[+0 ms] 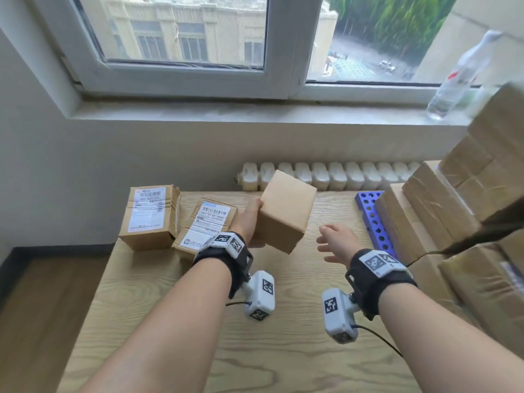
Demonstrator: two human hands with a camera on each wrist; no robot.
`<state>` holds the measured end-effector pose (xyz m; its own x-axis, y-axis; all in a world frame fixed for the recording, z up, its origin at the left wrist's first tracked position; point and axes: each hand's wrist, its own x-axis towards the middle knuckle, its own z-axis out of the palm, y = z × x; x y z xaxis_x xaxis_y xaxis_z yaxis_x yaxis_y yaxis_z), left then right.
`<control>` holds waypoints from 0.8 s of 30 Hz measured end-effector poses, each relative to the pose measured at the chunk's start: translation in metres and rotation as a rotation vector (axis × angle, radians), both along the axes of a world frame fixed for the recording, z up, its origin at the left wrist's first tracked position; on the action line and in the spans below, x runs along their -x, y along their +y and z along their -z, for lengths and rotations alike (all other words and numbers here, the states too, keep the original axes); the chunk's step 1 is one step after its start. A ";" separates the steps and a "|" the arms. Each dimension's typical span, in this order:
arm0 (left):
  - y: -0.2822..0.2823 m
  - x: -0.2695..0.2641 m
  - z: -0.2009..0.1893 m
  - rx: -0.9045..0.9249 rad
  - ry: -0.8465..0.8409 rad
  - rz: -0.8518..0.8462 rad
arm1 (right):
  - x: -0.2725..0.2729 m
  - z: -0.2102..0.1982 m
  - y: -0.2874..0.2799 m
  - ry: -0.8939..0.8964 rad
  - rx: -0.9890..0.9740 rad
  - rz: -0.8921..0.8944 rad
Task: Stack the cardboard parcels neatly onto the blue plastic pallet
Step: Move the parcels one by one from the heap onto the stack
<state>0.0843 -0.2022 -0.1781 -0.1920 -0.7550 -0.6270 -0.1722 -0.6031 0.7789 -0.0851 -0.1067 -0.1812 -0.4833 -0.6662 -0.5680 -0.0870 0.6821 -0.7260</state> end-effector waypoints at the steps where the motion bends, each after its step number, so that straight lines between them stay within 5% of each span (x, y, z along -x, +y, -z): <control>1: 0.001 0.000 -0.007 -0.074 0.111 -0.041 | 0.001 -0.005 0.003 -0.034 0.015 0.018; 7: 0.014 -0.001 -0.036 -0.279 0.519 0.024 | 0.002 -0.044 0.017 -0.246 0.194 0.084; 11: 0.022 0.005 -0.051 -0.216 0.363 0.186 | 0.002 -0.067 0.031 -0.357 0.294 0.142; 14: 0.032 0.014 -0.066 0.012 0.121 0.264 | 0.003 -0.079 0.040 -0.365 0.337 0.168; 19: 0.035 0.040 -0.091 0.387 0.012 0.296 | 0.011 -0.105 0.055 -0.313 0.389 0.168; 24: 0.063 0.061 -0.144 0.341 0.004 0.446 | 0.037 -0.137 0.074 -0.202 0.458 0.135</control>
